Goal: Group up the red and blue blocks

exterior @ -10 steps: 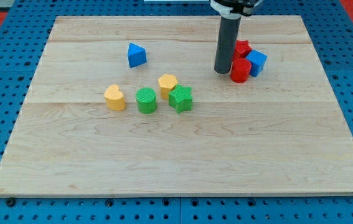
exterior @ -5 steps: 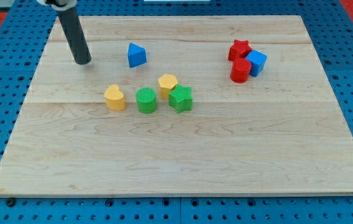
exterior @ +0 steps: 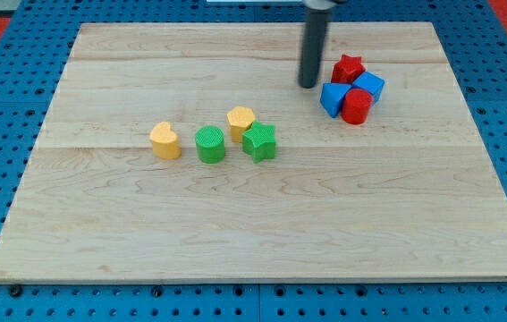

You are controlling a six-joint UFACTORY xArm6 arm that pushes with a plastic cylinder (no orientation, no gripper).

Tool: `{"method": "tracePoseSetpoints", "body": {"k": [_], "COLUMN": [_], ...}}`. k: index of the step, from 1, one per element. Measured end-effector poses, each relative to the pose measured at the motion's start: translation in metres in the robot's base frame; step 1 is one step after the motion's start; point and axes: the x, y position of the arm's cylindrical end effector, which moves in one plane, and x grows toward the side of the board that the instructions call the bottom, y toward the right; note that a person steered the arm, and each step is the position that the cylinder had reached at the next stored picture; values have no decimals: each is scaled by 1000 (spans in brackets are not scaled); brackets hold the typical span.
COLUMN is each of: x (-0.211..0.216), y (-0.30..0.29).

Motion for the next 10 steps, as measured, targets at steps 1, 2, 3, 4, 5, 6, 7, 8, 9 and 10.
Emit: {"method": "tracePoseSetpoints", "body": {"k": [1,2,3,4,5,6,7,8,9,10], "x": [-7,-73,-61,-47,-30,-47,-88,-69,-52,-26], "y": [-38,-22,62,64,65,62,82,97,76,62]}}
